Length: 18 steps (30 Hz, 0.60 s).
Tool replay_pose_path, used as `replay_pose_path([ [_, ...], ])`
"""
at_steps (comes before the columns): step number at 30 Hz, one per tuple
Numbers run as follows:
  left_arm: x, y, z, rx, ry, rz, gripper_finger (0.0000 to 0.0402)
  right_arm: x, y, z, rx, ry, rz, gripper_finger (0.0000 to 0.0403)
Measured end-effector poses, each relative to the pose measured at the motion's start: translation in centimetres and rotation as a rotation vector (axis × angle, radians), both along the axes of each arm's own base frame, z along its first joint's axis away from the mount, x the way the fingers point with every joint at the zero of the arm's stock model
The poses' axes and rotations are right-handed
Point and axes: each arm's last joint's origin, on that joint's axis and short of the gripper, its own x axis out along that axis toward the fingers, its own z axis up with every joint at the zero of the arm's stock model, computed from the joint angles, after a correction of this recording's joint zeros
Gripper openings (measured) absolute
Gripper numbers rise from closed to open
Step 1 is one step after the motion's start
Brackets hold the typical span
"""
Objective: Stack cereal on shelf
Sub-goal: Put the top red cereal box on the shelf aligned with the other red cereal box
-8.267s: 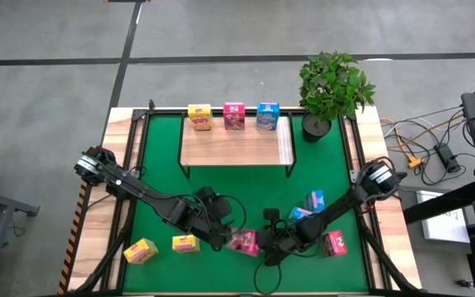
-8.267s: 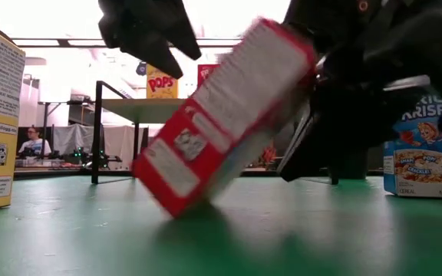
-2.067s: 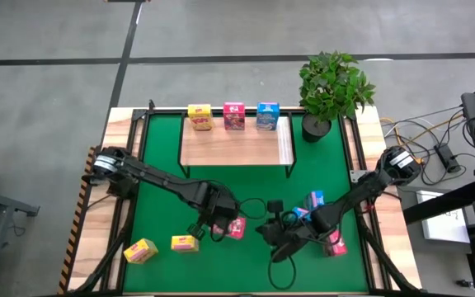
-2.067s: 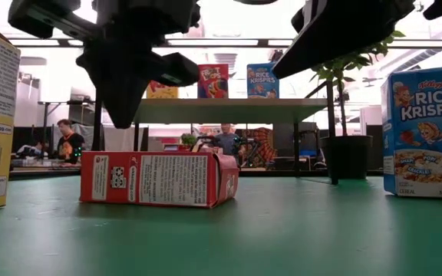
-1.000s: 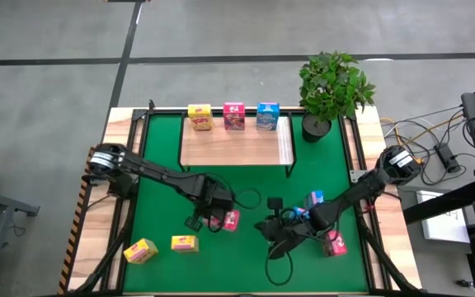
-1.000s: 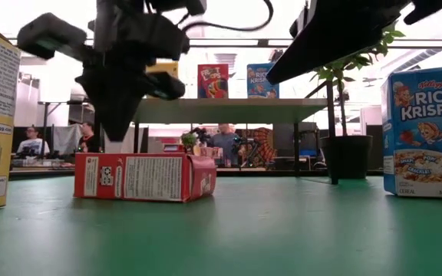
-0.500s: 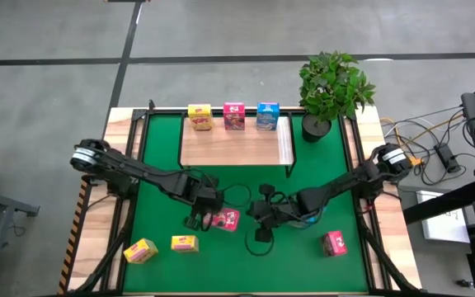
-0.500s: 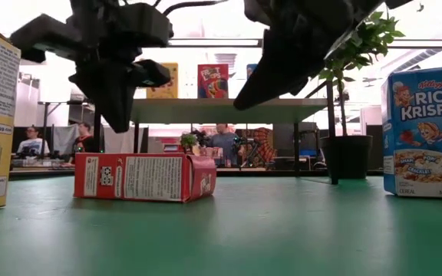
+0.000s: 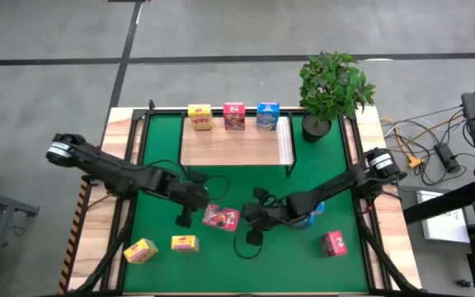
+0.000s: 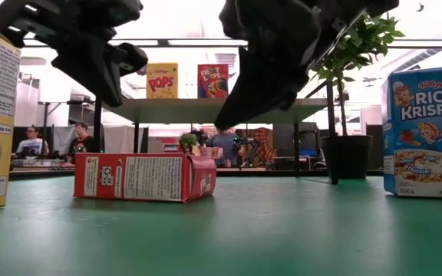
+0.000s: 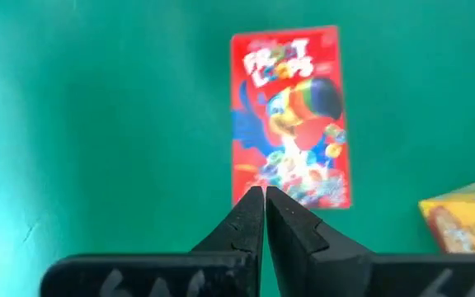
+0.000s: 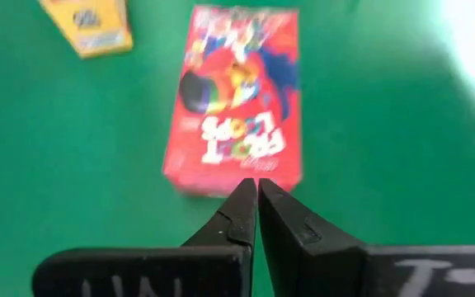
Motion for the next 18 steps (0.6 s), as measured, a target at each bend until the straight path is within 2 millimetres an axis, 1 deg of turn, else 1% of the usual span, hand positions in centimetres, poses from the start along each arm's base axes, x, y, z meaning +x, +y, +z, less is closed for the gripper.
replay_pose_path([
  [3,-0.8,0.2,-0.7,-0.014,-0.035,0.006,0.0,0.1,0.3,-0.1,0.082,0.063,0.019,0.0009],
  [8,-1.9,0.5,-2.5,-0.005,-0.02,0.007,0.0,-0.1,0.4,-0.2,0.185,0.115,-0.043,0.0009],
  [12,-2.0,0.5,-3.7,0.006,-0.034,-0.014,0.0,-0.2,0.3,-0.5,0.213,0.123,-0.083,0.0009],
  [15,-2.0,0.5,-4.2,0.011,-0.04,-0.022,0.0,-0.1,0.3,-1.0,0.209,0.125,-0.097,0.0009],
  [18,-1.7,0.4,-4.3,0.004,-0.072,-0.034,0.0,0.3,0.5,-2.2,0.202,0.128,-0.102,0.0009],
])
